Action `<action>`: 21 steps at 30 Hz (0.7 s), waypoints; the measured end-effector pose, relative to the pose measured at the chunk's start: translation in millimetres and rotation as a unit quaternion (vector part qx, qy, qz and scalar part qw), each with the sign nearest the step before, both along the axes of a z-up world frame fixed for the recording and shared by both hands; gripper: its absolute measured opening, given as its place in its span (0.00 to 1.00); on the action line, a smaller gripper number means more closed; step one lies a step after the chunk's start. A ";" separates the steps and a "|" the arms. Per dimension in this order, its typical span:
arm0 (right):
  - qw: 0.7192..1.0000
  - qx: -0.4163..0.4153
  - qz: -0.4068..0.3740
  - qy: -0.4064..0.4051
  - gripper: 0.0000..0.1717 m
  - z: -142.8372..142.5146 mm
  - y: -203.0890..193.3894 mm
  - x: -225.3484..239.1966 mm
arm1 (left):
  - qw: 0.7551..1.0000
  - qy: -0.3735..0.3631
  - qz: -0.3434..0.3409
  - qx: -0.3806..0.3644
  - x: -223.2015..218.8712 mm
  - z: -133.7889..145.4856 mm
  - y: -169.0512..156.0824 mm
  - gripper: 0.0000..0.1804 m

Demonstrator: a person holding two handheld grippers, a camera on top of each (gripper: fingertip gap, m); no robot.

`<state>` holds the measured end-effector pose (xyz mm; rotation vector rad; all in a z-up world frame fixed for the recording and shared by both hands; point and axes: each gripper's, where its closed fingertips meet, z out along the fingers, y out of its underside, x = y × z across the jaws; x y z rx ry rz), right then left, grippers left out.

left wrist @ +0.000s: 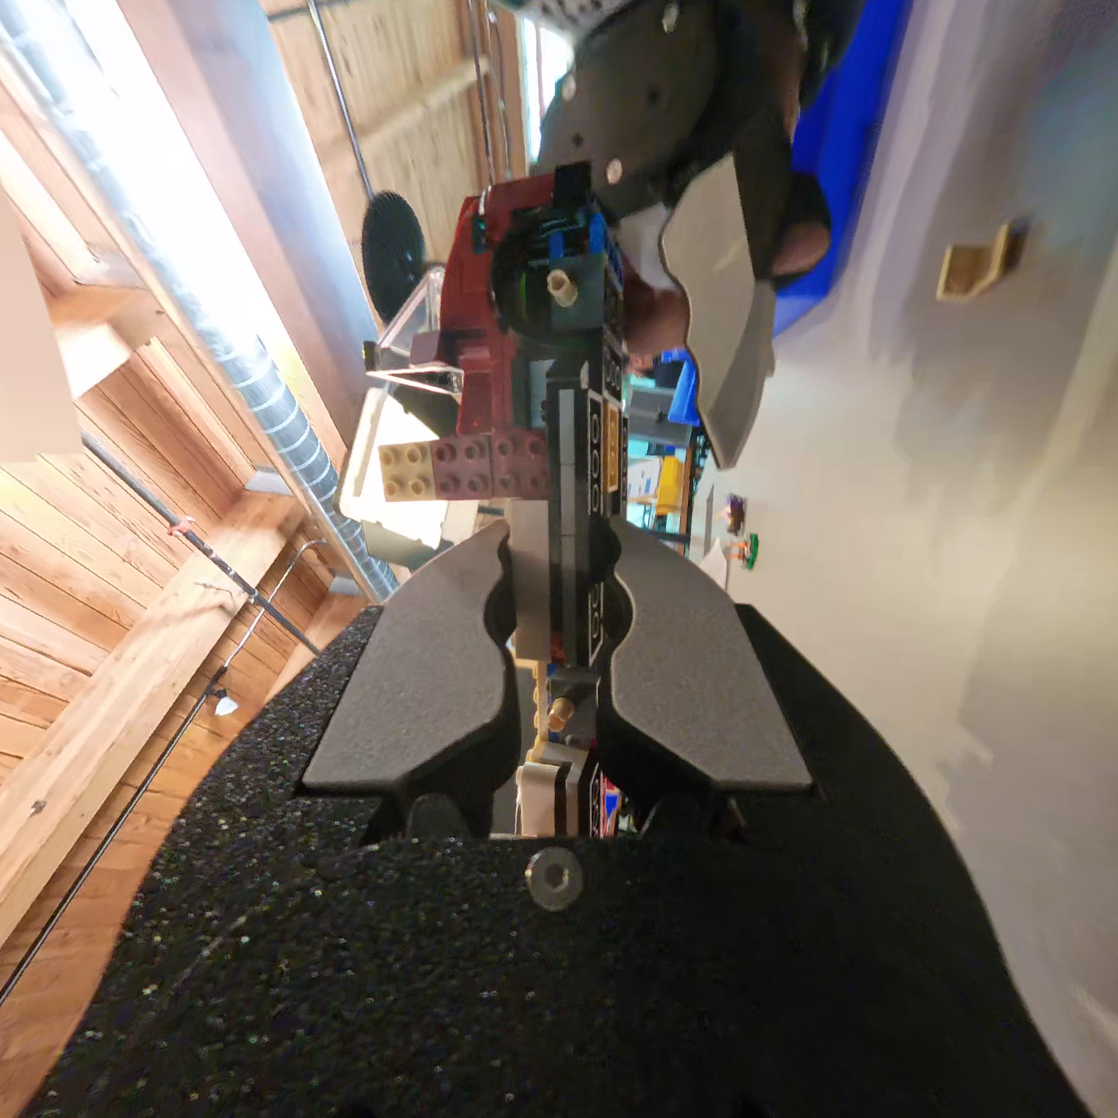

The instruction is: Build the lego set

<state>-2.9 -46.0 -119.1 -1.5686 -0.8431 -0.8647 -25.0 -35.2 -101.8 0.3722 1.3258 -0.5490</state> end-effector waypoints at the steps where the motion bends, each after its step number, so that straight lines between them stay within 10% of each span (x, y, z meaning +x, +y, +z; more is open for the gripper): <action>1: 1.000 0.011 0.018 -0.004 0.38 5.1 0.8 -5.2 | 1.000 -0.003 -0.015 -0.005 -4.4 3.1 -3.0 0.13; 21: 0.974 0.063 0.207 -0.073 0.29 35.5 -20.8 -64.0 | 0.987 0.044 -0.141 -0.059 -33.0 4.8 -25.8 0.13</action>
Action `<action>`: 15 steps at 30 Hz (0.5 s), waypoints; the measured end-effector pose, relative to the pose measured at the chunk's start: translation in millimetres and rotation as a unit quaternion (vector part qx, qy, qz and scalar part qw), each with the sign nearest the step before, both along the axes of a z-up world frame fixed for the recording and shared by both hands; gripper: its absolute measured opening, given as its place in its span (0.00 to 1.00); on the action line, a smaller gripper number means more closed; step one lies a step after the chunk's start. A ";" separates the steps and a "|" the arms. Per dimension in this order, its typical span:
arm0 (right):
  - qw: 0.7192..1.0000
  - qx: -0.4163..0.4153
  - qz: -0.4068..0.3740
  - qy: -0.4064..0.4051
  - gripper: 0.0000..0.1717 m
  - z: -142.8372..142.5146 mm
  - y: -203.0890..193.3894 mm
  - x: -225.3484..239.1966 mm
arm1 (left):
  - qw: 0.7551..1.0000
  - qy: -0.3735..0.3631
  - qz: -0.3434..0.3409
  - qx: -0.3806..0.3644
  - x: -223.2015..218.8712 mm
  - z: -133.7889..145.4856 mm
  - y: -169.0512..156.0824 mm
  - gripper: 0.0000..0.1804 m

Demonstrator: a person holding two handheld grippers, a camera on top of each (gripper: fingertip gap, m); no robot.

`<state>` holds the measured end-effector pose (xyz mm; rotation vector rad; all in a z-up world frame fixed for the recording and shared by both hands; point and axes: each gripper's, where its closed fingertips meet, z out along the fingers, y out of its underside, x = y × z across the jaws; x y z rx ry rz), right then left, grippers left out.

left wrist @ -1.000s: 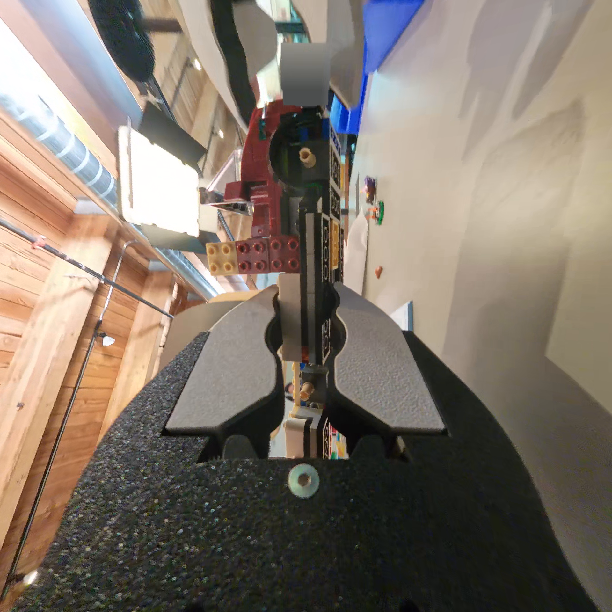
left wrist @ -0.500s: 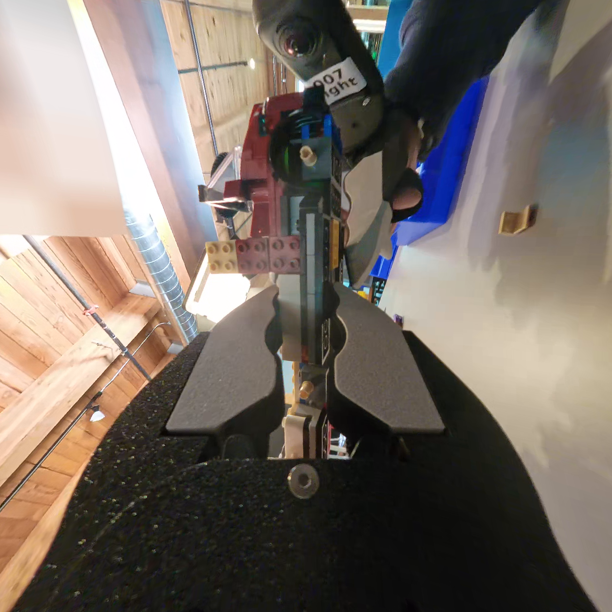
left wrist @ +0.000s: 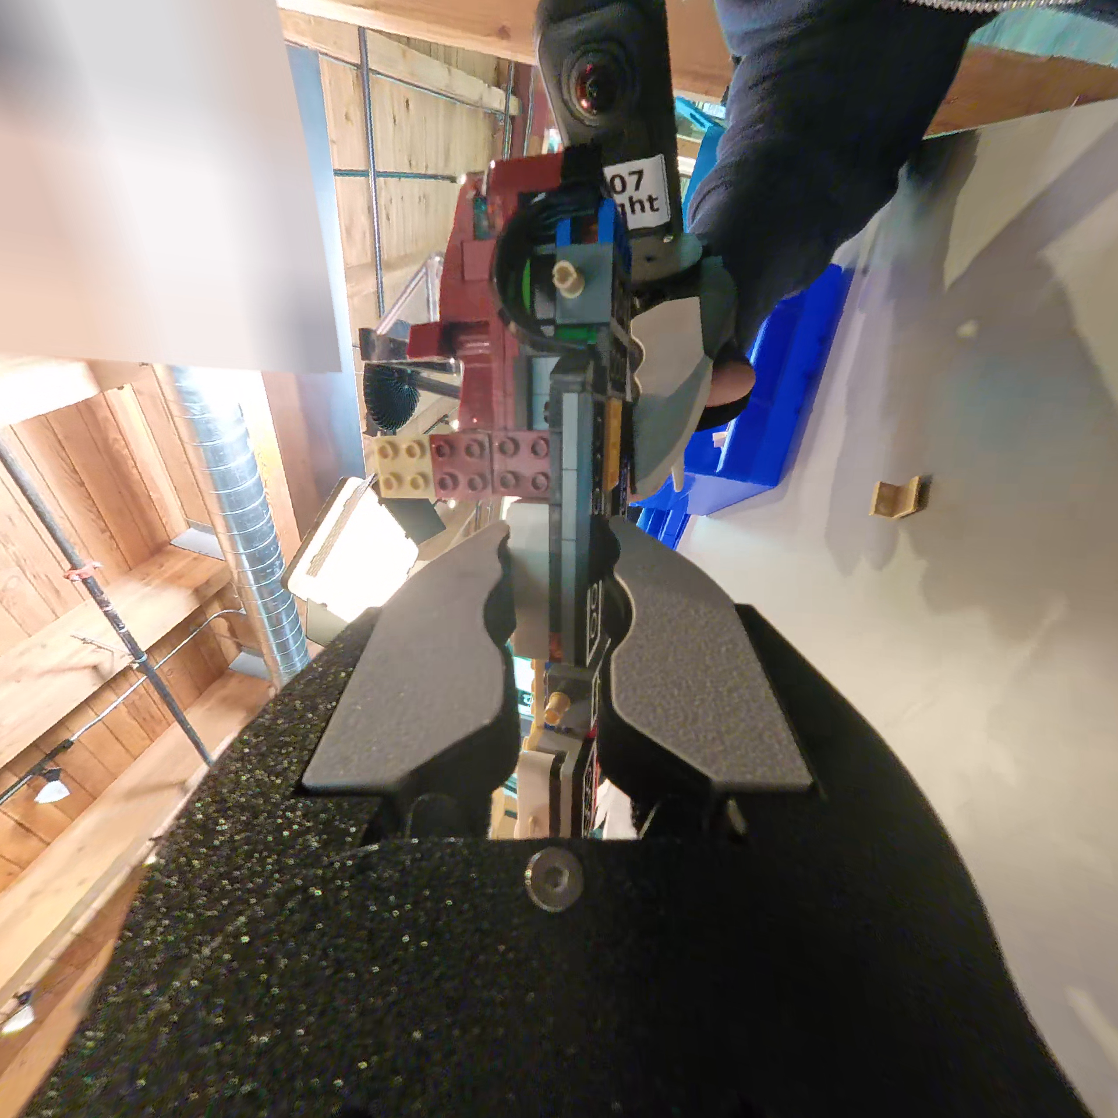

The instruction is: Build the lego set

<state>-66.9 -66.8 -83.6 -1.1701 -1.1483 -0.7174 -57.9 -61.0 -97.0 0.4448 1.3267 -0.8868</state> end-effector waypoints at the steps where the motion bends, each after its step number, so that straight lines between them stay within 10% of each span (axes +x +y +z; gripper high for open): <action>1: 1.000 0.004 0.002 0.000 0.29 0.9 0.2 -0.9 | 1.000 0.002 -0.003 -0.003 -0.2 0.4 0.1 0.14; 15: 1.000 0.015 -0.001 0.012 0.28 4.8 7.3 -4.3 | 0.999 0.026 0.001 -0.024 7.1 2.9 6.7 0.13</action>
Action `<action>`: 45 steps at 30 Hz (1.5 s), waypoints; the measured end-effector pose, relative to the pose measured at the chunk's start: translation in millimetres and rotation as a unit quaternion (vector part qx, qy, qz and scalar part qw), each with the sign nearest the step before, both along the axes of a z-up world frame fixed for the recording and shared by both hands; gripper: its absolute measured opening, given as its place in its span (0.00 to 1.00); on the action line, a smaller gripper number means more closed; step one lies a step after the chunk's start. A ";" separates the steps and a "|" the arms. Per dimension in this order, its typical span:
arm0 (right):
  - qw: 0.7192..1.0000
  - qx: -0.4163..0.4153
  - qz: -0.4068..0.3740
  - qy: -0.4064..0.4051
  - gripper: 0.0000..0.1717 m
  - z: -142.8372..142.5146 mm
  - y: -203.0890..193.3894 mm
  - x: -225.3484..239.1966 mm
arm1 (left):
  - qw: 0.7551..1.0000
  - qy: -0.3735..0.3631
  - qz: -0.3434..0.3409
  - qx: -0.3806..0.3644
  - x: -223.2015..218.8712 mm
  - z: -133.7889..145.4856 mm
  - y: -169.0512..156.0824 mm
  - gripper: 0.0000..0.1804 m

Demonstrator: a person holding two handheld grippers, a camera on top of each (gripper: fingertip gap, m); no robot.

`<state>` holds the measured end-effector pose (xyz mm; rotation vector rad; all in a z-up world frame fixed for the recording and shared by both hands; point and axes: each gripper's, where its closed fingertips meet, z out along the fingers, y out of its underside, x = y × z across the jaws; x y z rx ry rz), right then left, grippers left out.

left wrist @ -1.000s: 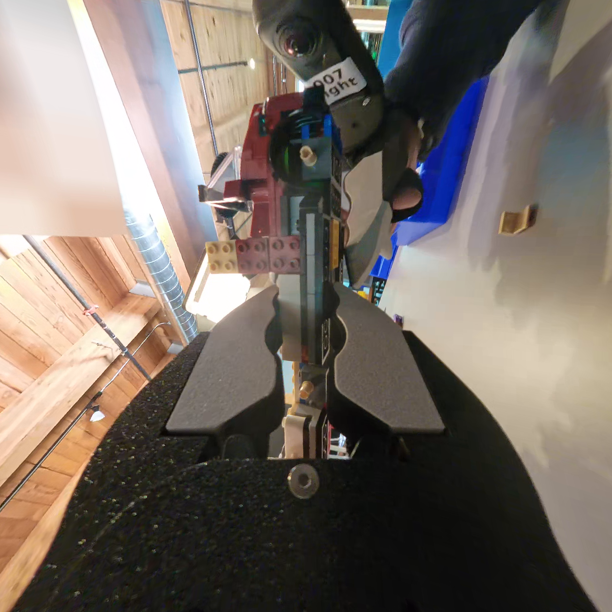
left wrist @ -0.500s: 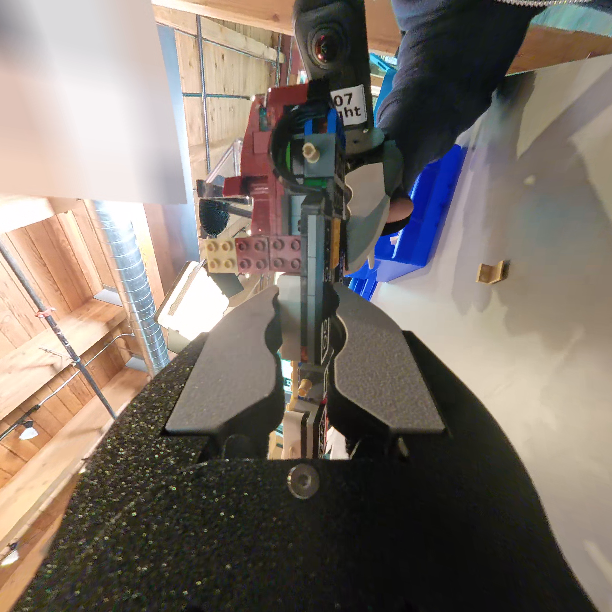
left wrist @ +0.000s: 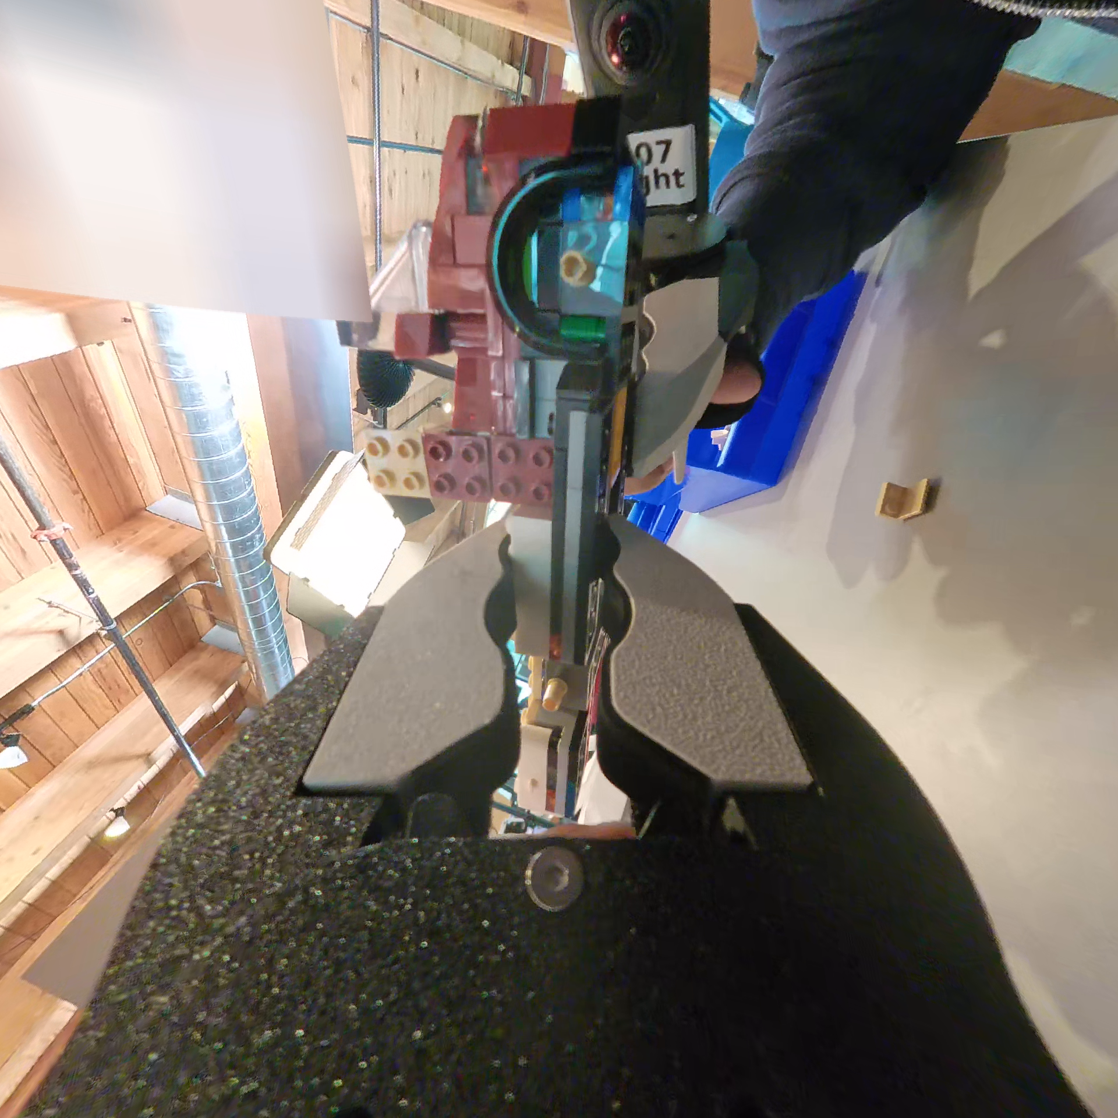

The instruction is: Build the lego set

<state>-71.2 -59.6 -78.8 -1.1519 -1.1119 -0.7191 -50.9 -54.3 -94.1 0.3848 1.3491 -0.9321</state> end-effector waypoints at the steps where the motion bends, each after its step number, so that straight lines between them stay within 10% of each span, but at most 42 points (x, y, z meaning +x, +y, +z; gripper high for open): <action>1: 1.000 0.006 -0.006 0.003 0.28 1.0 1.2 0.6 | 1.000 0.001 0.002 0.000 0.7 0.7 0.5 0.13; 45: 0.958 0.047 -0.270 -0.084 0.30 6.1 52.6 34.8 | 0.989 0.038 0.140 -0.025 43.1 4.8 61.0 0.20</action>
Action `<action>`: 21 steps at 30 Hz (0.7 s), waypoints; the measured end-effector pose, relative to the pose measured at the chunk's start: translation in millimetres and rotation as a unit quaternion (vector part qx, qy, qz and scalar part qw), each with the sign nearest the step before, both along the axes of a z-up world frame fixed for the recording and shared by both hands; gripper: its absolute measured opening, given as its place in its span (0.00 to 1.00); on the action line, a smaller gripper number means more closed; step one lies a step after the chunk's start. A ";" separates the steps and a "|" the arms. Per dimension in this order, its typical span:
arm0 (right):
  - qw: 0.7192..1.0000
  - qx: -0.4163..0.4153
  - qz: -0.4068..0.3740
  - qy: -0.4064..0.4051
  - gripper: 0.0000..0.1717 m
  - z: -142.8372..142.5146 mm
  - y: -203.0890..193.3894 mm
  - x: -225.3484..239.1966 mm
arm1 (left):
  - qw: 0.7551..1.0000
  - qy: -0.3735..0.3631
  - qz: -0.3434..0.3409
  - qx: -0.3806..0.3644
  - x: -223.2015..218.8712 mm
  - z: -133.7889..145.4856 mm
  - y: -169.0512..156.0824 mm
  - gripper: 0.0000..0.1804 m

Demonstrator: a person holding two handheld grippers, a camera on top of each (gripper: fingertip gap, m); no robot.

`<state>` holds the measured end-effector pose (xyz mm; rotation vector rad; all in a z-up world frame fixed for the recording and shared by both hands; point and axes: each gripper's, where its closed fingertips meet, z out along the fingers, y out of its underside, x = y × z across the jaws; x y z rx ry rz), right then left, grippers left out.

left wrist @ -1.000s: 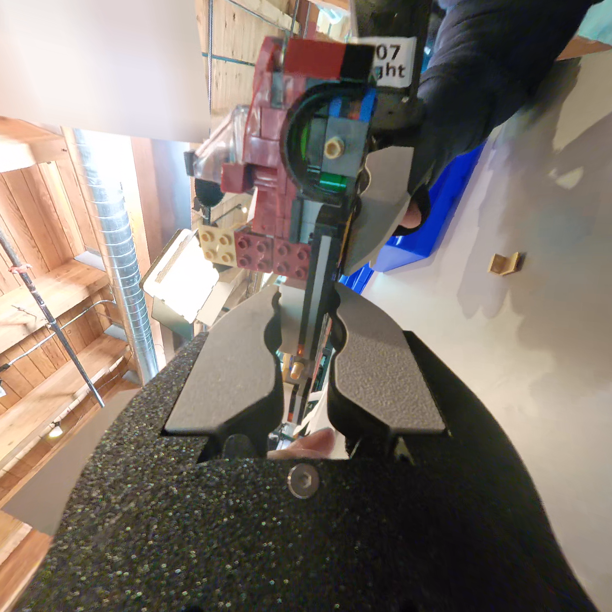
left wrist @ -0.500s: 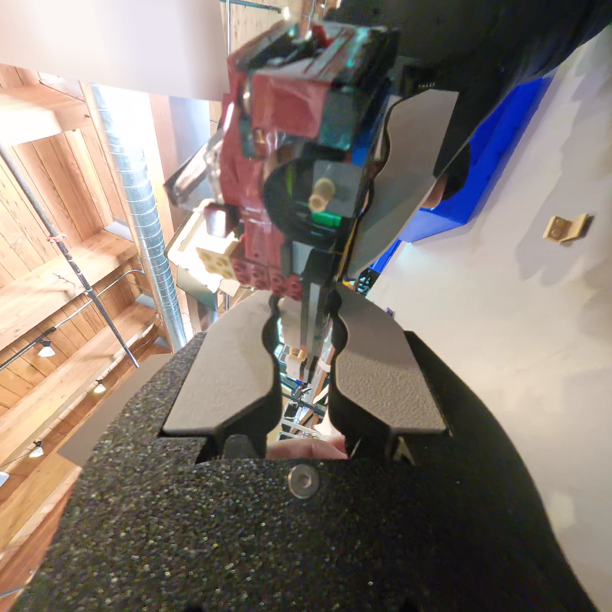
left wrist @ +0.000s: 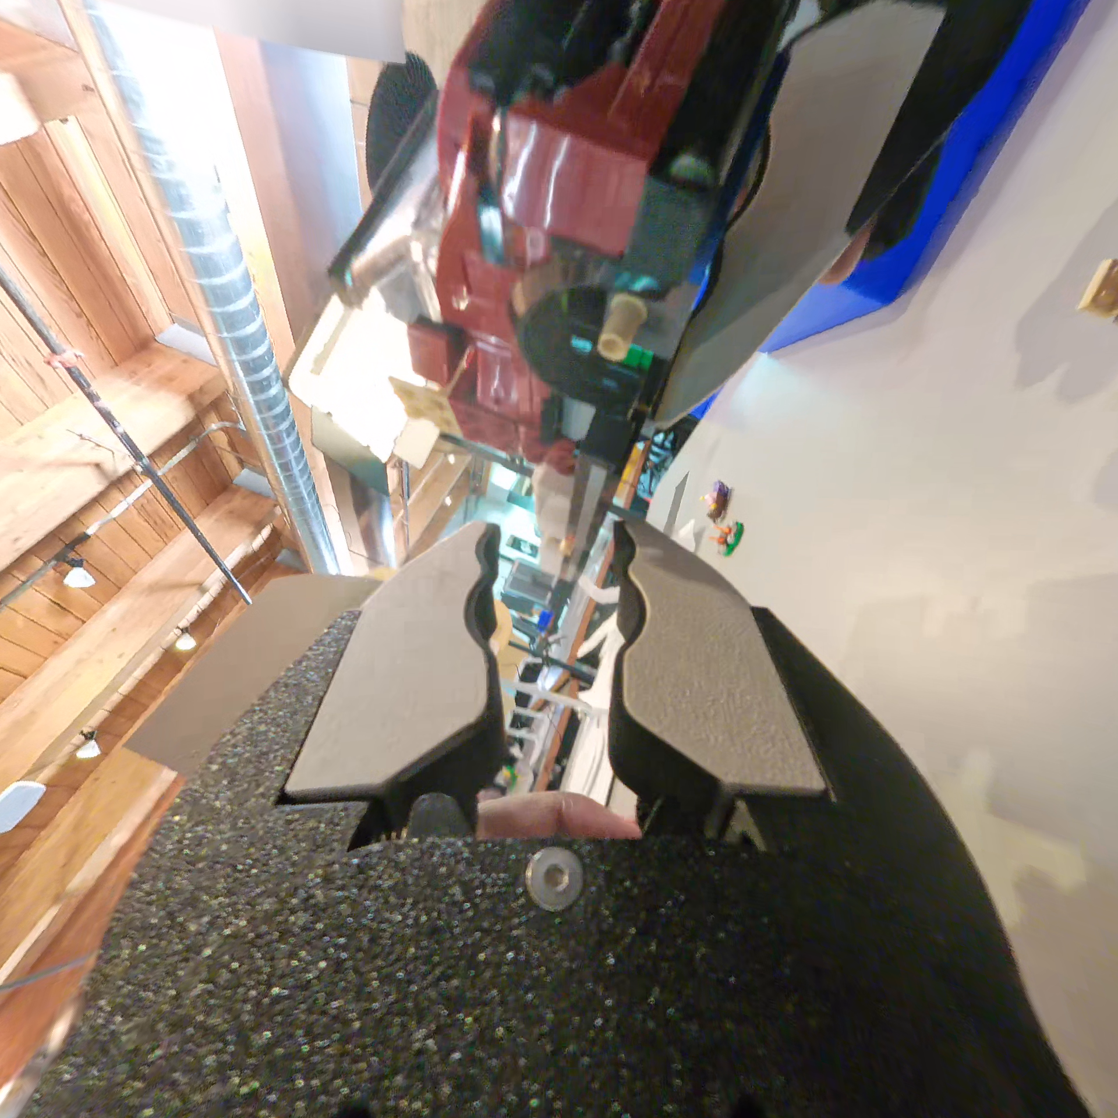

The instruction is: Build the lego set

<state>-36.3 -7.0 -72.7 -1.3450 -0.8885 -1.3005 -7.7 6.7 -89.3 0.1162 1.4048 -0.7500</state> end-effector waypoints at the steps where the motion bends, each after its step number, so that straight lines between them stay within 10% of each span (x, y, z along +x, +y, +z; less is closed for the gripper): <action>1: 1.000 0.002 -0.005 -0.001 0.30 0.8 0.4 1.6 | 1.000 0.013 0.010 -0.002 2.8 -2.1 4.6 0.21; 8: 0.999 0.013 -0.025 -0.016 0.30 1.6 0.6 5.4 | 0.997 0.065 0.031 -0.035 4.3 -6.3 21.1 0.23; 13: 0.998 0.010 -0.053 -0.025 0.30 -0.5 1.7 16.3 | 0.954 0.240 0.012 -0.178 7.1 -25.7 32.3 0.22; 16: 0.996 0.009 -0.085 -0.023 0.30 -1.7 0.7 32.5 | 0.870 0.368 0.005 -0.328 4.4 -39.0 44.3 0.26; 21: 0.989 -0.004 -0.142 -0.031 0.29 -7.4 0.9 57.0 | 0.630 0.502 -0.149 -0.574 -16.9 -22.7 25.5 0.32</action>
